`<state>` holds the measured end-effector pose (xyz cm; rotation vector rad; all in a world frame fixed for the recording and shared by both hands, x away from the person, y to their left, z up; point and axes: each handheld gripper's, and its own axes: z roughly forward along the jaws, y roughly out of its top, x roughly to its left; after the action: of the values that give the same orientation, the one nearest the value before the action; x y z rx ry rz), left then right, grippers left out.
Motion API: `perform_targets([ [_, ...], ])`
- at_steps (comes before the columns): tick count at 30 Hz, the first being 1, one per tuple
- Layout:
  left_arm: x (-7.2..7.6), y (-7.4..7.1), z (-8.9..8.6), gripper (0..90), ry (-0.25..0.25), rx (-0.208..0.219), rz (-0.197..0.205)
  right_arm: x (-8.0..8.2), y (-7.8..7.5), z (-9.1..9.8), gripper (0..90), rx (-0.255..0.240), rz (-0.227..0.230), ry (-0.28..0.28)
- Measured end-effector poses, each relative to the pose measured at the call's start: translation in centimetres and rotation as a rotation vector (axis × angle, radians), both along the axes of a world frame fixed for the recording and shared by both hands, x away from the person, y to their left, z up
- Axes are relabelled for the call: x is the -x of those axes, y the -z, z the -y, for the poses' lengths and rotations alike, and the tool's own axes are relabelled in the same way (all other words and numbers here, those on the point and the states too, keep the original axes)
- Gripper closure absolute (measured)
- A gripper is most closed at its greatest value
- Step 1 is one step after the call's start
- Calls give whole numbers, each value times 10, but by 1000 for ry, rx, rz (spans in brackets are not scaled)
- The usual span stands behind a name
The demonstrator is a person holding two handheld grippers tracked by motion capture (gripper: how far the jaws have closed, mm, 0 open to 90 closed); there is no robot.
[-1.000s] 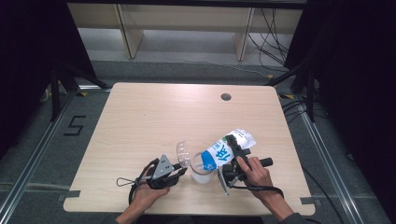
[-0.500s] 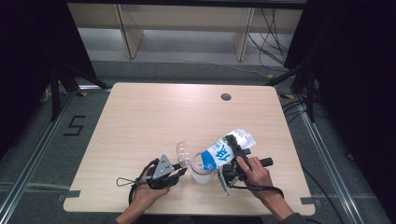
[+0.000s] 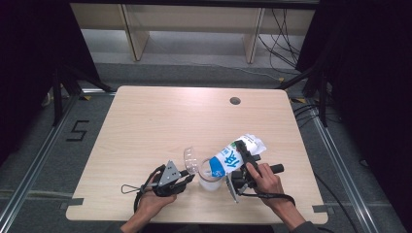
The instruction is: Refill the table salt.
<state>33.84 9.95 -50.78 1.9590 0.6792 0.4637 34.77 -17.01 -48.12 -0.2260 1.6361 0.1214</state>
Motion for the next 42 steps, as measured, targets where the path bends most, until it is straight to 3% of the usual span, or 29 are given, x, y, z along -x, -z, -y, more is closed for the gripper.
perform_targets([
  [37, 0, 0, 0, 743, 1, -1, 3, 0, 0, 0, 575, 6, 1, -3],
  [39, 0, 0, 0, 743, 1, -1, 2, -1, -5, -2, 577, 73, 25, -35],
  [42, 0, 0, 0, 743, 0, -1, 2, -1, -4, -1, 577, 58, 22, -36],
])
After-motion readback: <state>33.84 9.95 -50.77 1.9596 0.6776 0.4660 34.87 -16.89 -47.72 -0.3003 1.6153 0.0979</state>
